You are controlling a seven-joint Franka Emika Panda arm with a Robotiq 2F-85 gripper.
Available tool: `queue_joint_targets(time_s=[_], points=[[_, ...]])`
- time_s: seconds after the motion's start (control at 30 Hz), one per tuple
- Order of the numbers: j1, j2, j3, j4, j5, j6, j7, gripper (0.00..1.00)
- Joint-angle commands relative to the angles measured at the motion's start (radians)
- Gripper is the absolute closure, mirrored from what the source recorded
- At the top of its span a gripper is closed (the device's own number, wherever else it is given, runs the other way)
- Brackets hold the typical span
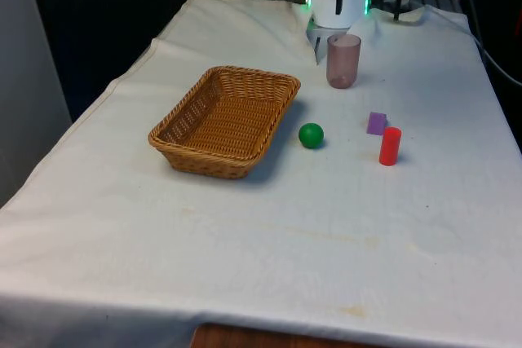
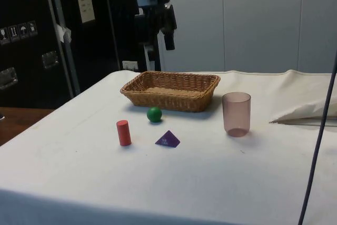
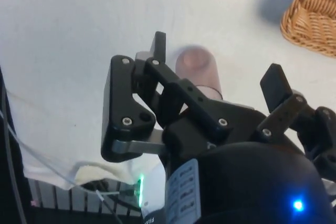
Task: Pick up the triangular block and place it into the basket.
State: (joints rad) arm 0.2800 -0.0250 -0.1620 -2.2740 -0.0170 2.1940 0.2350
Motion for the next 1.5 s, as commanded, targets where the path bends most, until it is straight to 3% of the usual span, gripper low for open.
queue_joint_targets(time_s=[0.0,0.07,0.1,0.37,0.4,0.7,0.73,0.77,0.97,1.0,1.03,1.23,1.3,1.33,1.47], points=[[0.001,0.002,0.002,-0.01,-0.007,0.028,0.019,0.0],[0.002,0.004,0.007,-0.021,-0.009,0.049,0.031,0.0],[0.0,0.004,0.005,-0.015,0.0,0.03,0.015,0.0],[0.002,0.016,0.031,-0.076,-0.015,0.136,0.08,0.0],[0.0,0.015,0.031,-0.072,-0.001,0.121,0.063,0.0],[0.003,0.047,0.071,-0.128,-0.043,0.233,0.152,0.0],[0.0,0.041,0.069,-0.126,-0.023,0.215,0.128,0.0],[0.003,0.051,0.075,-0.128,-0.048,0.238,0.159,0.0],[0.003,0.076,0.095,-0.129,-0.086,0.277,0.211,0.0],[0.0,0.074,0.096,-0.126,-0.065,0.261,0.189,0.0],[0.003,0.083,0.101,-0.129,-0.098,0.288,0.228,0.0],[0.002,0.111,0.118,-0.133,-0.147,0.323,0.283,0.0],[0.0,0.115,0.122,-0.128,-0.136,0.31,0.273,0.0],[0.003,0.118,0.121,-0.132,-0.159,0.329,0.296,0.0],[0.002,0.123,0.13,-0.131,-0.167,0.335,0.306,0.0]])
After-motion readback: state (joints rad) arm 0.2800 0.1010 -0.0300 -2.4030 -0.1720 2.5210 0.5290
